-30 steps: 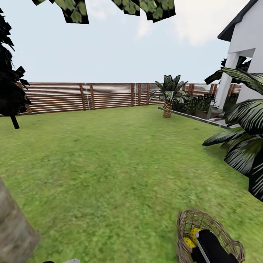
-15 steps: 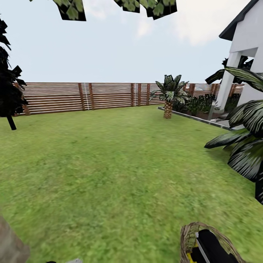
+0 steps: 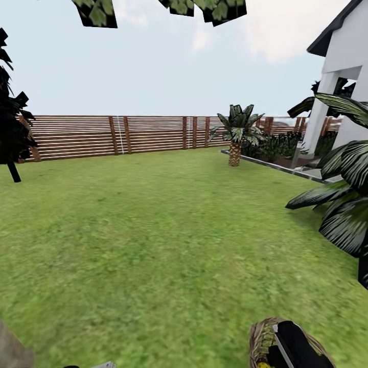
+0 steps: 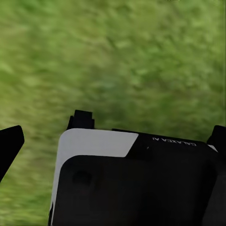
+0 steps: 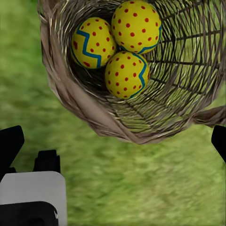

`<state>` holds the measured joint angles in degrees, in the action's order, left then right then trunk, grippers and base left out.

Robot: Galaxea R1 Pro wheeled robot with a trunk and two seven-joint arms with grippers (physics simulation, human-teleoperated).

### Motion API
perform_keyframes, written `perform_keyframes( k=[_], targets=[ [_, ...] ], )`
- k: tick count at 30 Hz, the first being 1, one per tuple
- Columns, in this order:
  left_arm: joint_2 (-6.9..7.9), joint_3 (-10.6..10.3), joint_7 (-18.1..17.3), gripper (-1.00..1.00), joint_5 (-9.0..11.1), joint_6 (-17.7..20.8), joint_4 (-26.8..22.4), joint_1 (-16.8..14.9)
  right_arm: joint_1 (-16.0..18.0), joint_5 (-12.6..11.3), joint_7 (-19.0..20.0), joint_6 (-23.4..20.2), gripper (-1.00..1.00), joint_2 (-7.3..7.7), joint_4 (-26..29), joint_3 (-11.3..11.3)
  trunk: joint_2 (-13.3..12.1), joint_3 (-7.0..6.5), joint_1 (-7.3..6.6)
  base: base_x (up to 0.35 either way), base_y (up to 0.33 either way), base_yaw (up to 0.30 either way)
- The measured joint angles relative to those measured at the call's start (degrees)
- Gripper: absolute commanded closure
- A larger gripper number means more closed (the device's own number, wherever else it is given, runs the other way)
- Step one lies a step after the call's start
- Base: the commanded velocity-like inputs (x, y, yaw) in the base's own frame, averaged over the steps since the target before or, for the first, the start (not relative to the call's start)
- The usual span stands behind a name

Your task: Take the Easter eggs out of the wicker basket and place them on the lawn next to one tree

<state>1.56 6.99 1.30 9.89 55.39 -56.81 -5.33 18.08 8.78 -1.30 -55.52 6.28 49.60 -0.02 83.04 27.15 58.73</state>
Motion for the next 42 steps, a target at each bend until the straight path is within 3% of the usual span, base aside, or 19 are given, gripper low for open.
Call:
perform_keyframes(
  k=[7, 23, 31, 42],
  targets=[
    [-0.21, 0.08, 0.05, -1.0, 0.0, -0.01, -0.11, 0.01, 0.01, 0.08, -0.12, 0.08, -1.0, -0.18, -0.09, 2.53, 0.0, 0.0, 0.0, 0.025, -0.061, 0.242],
    [-0.31, 0.07, 0.05, -1.0, 0.0, -0.01, -0.03, 0.01, 0.01, 0.08, -0.13, 0.1, -1.0, -1.04, -1.57, 3.22, 0.0, 0.0, 0.0, 0.0, -0.001, 0.278],
    [-0.49, -0.02, 0.05, -1.0, 0.06, -0.11, 0.01, 0.0, -0.01, 0.0, 0.02, 0.06, -1.0, -0.97, -1.56, 3.2, 0.0, 0.0, -0.02, 0.134, -0.113, 0.036],
    [-1.95, 0.07, 0.21, -1.0, -0.04, -0.2, 0.0, 0.0, -0.01, -0.11, 0.03, 0.07, -1.0, -0.86, -1.34, 3.14, 0.0, 0.0, 0.0, 0.077, -0.068, 0.0]
  ],
)
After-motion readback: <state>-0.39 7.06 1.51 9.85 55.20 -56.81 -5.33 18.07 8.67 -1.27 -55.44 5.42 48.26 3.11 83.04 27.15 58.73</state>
